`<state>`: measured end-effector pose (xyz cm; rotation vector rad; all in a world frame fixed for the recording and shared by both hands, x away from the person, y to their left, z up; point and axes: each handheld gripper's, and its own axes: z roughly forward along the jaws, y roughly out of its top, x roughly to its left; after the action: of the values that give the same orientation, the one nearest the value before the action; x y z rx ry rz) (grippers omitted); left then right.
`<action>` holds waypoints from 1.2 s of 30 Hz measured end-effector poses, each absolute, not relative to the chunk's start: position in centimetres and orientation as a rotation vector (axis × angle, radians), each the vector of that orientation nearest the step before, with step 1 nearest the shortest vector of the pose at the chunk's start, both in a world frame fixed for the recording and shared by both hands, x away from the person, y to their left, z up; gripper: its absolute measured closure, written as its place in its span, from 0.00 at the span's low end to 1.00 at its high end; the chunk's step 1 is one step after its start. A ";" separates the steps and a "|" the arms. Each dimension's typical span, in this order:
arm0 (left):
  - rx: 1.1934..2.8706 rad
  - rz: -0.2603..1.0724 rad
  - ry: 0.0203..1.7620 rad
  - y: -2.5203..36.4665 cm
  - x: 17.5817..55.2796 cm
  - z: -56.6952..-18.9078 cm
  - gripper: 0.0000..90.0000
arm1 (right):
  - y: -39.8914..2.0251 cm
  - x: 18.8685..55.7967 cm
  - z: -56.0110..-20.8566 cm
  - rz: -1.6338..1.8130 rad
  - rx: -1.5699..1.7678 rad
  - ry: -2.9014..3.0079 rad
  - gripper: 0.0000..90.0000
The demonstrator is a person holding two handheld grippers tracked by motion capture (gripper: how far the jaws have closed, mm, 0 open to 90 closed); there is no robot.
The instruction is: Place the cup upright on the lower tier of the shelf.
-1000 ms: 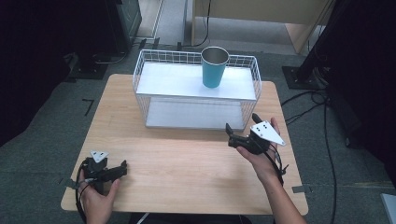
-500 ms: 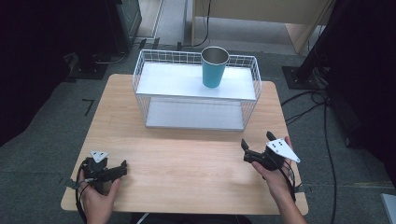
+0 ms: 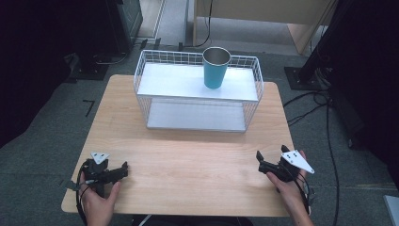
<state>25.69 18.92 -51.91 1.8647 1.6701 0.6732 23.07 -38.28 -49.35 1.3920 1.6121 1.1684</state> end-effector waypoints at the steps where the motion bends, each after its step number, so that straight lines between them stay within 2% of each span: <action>1: 1.864 0.673 1.670 18.9 25.7 -51.9 0.00 | -38.9 22.7 -49.8 1.147 1.421 1.613 0.00; 14: 1.865 0.673 1.670 18.9 25.7 -51.9 0.00 | -40.7 20.9 -52.1 0.981 1.589 1.733 0.01; 24: 1.864 0.673 1.670 18.9 25.7 -51.9 0.00 | -41.3 20.5 -52.6 0.867 1.695 1.855 0.01; 36: 1.864 0.673 1.670 18.9 25.7 -51.9 0.00 | -41.0 20.1 -52.7 0.812 1.670 1.886 0.00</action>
<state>25.69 18.91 -51.91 1.8641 1.6705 0.6730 20.11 -41.01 -52.67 1.6697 1.8857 0.8118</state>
